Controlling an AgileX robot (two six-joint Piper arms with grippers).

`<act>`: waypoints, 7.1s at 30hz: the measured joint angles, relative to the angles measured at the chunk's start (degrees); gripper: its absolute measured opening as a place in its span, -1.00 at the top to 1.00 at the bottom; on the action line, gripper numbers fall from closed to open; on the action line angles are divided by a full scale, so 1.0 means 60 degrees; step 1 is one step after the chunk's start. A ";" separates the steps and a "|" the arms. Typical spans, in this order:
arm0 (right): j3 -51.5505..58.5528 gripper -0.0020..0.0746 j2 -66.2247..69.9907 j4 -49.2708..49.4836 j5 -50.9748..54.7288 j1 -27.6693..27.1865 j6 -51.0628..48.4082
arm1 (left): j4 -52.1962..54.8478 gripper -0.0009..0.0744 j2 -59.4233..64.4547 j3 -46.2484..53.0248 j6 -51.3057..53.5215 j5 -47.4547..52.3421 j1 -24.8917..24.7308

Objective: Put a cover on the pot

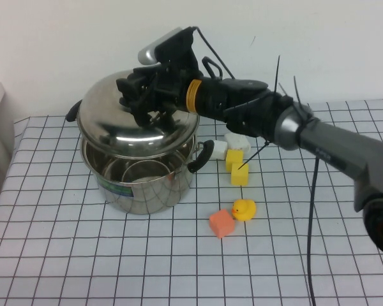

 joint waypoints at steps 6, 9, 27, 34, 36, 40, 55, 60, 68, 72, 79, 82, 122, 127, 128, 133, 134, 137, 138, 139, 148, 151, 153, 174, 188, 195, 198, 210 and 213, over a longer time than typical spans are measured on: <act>-0.0280 0.07 0.0579 -0.0245 0.0135 0.0000 0.0202 | 0.0000 0.98 0.0000 0.0000 0.0000 0.0000 0.0000; -0.0298 0.07 0.0752 -0.0314 0.0157 0.0000 0.0202 | 0.0000 0.98 0.0000 0.0000 0.0000 0.0000 0.0000; -0.0590 0.07 0.0959 0.0011 0.0220 0.0122 -0.0914 | 0.0000 0.98 0.0000 0.0000 -0.0041 0.0000 0.0000; -0.0724 0.07 0.1019 0.0186 0.0318 0.0298 -0.1250 | 0.0000 0.98 0.0000 0.0000 -0.0041 0.0000 0.0000; -0.0739 0.07 0.1036 0.0201 0.0415 0.0302 -0.1274 | 0.0000 0.98 0.0000 0.0000 -0.0041 0.0000 0.0000; -0.0842 0.07 0.1161 0.0273 0.0586 0.0315 -0.1446 | 0.0000 0.98 0.0000 0.0000 -0.0041 0.0000 0.0000; -0.1350 0.07 0.1788 0.1765 0.0667 0.0315 -0.2397 | 0.0000 0.98 0.0000 0.0000 -0.0041 0.0000 0.0000; -0.1403 0.07 0.1788 0.1808 0.0667 0.0315 -0.2412 | 0.0000 0.98 0.0000 0.0000 -0.0041 0.0000 0.0000; -0.1403 0.07 0.1788 0.1526 0.0667 0.0324 -0.2175 | 0.0000 0.98 0.0000 0.0000 0.0002 0.0000 0.0000; -0.1403 0.07 0.1788 0.1271 0.0667 0.0324 -0.1977 | 0.0000 0.98 0.0000 0.0000 0.0002 0.0000 0.0000; -0.1403 0.07 0.1788 0.1190 0.0667 0.0324 -0.1961 | 0.0000 0.98 0.0000 0.0000 0.0002 0.0000 0.0000; -0.1403 0.07 0.1788 0.1190 0.0667 0.0324 -0.1961 | 0.0000 0.98 0.0000 0.0000 0.0002 0.0000 0.0000; -0.1483 -0.49 0.1389 0.0670 -0.1485 -0.0213 -0.0445 | 0.0000 0.98 0.0000 0.0000 -0.0039 0.0000 0.0000; -0.1483 0.21 0.0189 -0.0922 -0.2672 -0.0857 0.1236 | 0.0000 0.98 0.0000 0.0000 -0.0039 0.0000 0.0000; -0.1483 0.43 -0.0064 -0.1359 -0.3106 -0.1000 0.1469 | 0.0000 0.98 0.0000 0.0000 -0.0039 0.0000 0.0000; -0.1483 0.86 -0.1273 -0.3337 -0.5327 -0.1394 0.2495 | 0.0000 0.98 0.0000 0.0000 -0.0039 0.0000 0.0000; -0.1500 0.88 -0.1529 -0.3737 -0.5675 -0.1411 0.2742 | 0.0000 0.98 0.0000 0.0000 -0.0039 0.0000 0.0000; -0.1500 0.91 -0.2165 -0.4319 -0.6473 -0.1411 0.3308 | 0.0000 0.98 0.0000 0.0000 -0.0039 0.0000 0.0000; -0.1500 0.91 -0.2331 -0.4372 -0.6670 -0.1411 0.3443 | 0.0000 0.98 0.0000 0.0000 -0.0039 0.0000 0.0000; -0.1500 0.91 -0.2525 -0.4421 -0.6846 -0.1411 0.3640 | 0.0000 0.98 0.0000 0.0000 -0.0039 0.0000 0.0000; -0.1187 0.91 -0.3807 -0.4539 -0.7288 -0.1482 0.3985 | 0.0000 0.98 0.0000 0.0000 -0.0022 0.0000 0.0000; -0.0438 0.91 -0.4403 -0.4561 -0.7294 -0.1482 0.3725 | 0.0000 0.98 0.0000 0.0000 -0.0022 0.0000 0.0000; 0.0303 0.91 -0.4912 -0.4561 -0.7294 -0.1482 0.3443 | 0.0000 0.98 0.0000 0.0000 -0.0022 0.0000 0.0000; 1.2826 0.92 -1.4114 -0.4389 0.0567 -0.1482 0.1439 | 0.0000 0.98 0.0000 0.0000 0.0000 0.0000 0.0000; 1.6602 0.92 -1.8176 -0.4130 0.3672 -0.1482 0.1765 | 0.0000 0.98 0.0000 0.0000 0.0000 0.0000 0.0000; 1.7251 0.92 -2.0260 -0.4076 0.4200 -0.1482 0.0884 | 0.0000 0.98 0.0000 0.0000 0.0000 0.0000 0.0000; 1.7816 0.92 -2.0780 -0.3362 0.4388 -0.1482 0.0448 | 0.0000 0.98 0.0000 0.0000 0.0000 0.0000 0.0000; 1.8555 0.92 -2.1297 1.0117 0.9746 -0.1879 -1.2313 | 0.0000 0.98 0.0000 0.0000 -0.0039 0.0000 0.0000; 1.8555 0.92 -2.1297 1.0601 0.9870 -0.2300 -1.2785 | 0.0000 0.98 0.0000 0.0000 -0.0039 0.0000 0.0000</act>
